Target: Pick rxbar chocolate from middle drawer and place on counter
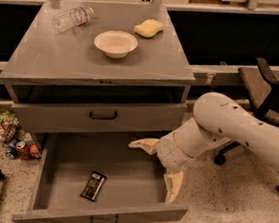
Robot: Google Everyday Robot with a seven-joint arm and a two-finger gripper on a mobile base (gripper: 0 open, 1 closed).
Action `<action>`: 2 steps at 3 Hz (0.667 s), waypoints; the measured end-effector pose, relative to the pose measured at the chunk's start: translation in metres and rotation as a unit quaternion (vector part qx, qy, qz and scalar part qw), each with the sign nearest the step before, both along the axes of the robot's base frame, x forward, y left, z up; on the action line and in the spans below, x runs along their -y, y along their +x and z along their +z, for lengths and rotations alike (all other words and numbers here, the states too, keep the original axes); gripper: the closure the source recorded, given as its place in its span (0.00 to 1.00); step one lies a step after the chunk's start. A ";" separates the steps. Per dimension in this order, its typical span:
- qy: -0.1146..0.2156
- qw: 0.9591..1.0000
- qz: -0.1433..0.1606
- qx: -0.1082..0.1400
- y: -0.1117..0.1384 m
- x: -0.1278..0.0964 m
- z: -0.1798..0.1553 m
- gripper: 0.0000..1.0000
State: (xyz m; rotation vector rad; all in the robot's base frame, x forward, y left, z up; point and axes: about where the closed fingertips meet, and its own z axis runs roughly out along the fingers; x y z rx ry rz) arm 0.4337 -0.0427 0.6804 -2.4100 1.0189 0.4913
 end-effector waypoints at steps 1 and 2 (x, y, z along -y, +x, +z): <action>-0.007 0.999 0.032 -0.015 0.039 -0.021 -0.042 0.00; -0.004 0.995 0.092 -0.025 0.090 -0.059 -0.092 0.00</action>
Offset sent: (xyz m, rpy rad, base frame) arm 0.1561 0.1049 -0.1559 0.0034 0.0822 0.3367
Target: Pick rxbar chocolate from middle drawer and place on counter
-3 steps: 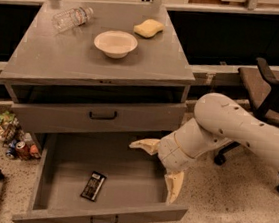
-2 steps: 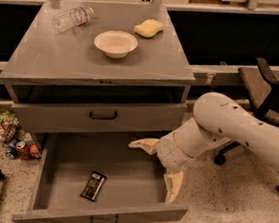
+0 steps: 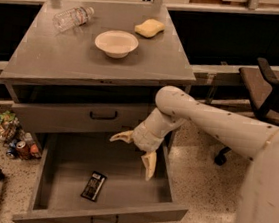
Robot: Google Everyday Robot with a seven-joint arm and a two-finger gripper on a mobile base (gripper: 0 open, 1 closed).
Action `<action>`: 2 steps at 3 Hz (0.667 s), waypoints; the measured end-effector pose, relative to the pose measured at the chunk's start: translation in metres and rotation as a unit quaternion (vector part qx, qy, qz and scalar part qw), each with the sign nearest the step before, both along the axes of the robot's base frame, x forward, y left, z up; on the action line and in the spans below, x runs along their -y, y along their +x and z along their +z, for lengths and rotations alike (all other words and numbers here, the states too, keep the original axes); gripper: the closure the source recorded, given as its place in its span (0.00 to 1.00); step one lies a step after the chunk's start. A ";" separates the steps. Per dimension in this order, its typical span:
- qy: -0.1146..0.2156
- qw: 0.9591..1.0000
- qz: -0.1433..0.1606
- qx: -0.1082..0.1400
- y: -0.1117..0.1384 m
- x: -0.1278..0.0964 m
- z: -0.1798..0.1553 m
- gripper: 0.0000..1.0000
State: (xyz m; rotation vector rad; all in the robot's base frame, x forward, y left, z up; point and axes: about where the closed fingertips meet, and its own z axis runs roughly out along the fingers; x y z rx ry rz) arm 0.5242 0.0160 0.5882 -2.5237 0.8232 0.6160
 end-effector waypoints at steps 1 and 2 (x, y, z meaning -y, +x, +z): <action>-0.025 0.997 0.065 0.023 0.040 -0.043 -0.041 0.00; -0.056 0.990 0.095 0.083 0.069 -0.068 -0.054 0.00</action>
Offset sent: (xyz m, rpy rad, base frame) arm 0.0782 0.1021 -0.0793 -0.2258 -0.4245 0.2547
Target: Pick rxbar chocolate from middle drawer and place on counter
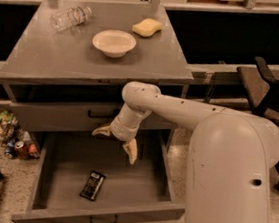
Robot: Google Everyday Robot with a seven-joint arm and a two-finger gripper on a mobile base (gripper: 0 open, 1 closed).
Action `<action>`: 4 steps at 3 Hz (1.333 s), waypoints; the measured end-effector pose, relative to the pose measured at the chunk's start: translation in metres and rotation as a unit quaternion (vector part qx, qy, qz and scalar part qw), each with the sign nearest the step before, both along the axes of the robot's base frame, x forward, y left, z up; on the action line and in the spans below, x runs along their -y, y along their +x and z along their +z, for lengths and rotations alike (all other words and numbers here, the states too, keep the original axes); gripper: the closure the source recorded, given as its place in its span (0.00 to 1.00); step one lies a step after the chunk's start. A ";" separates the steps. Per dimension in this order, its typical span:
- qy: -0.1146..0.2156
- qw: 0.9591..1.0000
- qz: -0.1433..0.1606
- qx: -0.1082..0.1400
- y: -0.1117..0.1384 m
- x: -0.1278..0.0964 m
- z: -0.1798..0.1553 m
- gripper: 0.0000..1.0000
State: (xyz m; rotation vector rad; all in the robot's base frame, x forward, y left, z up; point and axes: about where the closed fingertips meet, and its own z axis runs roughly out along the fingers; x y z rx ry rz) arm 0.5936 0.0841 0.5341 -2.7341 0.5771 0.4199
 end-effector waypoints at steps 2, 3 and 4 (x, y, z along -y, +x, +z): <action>-0.028 0.994 -0.024 0.104 -0.046 0.007 0.008 0.00; -0.034 0.995 -0.020 0.095 -0.057 0.010 0.000 0.00; -0.031 0.997 -0.003 0.077 -0.075 -0.002 -0.015 0.00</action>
Offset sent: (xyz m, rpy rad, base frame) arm -0.0855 -0.0317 0.0074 -0.1017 -0.2482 -0.0946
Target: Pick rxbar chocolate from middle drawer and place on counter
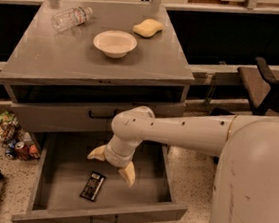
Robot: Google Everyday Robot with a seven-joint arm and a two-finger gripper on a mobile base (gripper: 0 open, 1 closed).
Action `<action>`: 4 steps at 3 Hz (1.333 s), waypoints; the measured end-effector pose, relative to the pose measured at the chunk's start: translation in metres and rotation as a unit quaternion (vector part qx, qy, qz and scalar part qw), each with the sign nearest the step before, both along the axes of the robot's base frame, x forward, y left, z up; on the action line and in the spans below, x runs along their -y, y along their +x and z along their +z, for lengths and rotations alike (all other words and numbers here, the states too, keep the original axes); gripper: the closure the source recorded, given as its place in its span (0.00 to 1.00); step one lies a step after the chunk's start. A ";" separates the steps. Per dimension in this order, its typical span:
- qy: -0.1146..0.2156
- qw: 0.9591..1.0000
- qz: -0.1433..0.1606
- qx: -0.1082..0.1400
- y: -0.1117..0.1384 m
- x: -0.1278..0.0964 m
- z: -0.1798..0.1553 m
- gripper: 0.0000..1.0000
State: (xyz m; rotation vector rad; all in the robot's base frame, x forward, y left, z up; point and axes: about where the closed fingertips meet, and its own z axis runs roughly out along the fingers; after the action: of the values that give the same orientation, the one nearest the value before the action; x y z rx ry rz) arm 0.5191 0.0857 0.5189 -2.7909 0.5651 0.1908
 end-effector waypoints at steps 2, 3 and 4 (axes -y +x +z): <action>0.057 0.998 -0.015 -0.014 -0.138 -0.012 0.069 0.00; 0.049 0.999 0.013 -0.012 -0.230 0.006 0.097 0.00; 0.052 0.998 0.040 0.000 -0.279 0.003 0.119 0.00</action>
Offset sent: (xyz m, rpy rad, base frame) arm -0.3737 -0.0475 0.1443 0.1044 0.0524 -0.0019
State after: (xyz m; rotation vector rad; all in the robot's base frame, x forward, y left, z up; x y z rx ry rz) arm 0.2398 0.0828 0.6376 -2.7140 0.4303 0.2295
